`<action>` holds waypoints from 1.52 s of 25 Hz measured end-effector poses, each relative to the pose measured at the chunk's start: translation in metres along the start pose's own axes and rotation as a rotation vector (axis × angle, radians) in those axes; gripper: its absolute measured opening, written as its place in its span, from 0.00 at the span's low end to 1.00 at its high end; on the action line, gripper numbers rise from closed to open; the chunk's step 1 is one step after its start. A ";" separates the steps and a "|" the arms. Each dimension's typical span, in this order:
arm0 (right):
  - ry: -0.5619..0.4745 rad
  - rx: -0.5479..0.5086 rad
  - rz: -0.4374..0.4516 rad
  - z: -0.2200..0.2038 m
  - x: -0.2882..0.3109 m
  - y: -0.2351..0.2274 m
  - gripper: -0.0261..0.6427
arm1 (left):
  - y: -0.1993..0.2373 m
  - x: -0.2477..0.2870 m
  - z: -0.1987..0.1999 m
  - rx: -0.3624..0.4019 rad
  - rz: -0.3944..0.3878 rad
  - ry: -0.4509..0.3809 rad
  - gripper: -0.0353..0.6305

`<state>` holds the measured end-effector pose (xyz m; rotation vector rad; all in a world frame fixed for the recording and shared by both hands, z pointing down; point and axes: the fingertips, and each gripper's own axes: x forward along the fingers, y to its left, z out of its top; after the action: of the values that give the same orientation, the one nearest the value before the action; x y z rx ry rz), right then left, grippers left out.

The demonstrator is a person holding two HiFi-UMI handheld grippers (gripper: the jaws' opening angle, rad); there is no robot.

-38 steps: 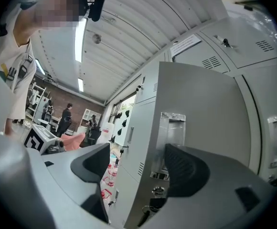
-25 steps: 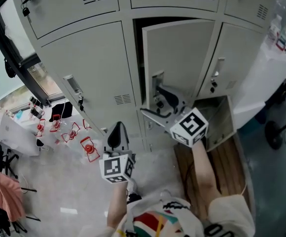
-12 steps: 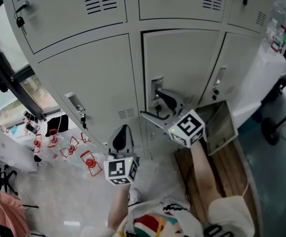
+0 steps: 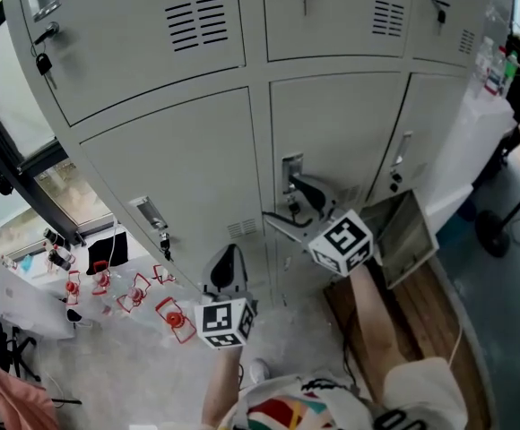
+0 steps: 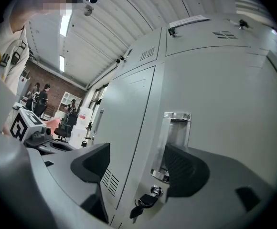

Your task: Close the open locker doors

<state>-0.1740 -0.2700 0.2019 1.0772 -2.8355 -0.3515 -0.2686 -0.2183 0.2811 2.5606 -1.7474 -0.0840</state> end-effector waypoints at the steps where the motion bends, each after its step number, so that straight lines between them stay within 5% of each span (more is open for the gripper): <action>1: -0.001 -0.001 -0.010 -0.001 0.001 -0.001 0.54 | 0.002 0.000 0.000 -0.004 -0.004 0.000 0.06; 21: 0.098 -0.105 -0.223 -0.006 -0.017 0.003 0.54 | 0.004 0.009 0.006 -0.002 -0.164 -0.039 0.06; 38: 0.239 -0.120 -0.315 -0.092 -0.258 -0.094 0.54 | -0.241 0.077 -0.026 -0.045 -0.284 -0.026 0.06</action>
<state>0.0949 -0.1838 0.2680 1.4344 -2.4073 -0.3802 -0.0145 -0.2024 0.2900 2.7664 -1.3604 -0.1637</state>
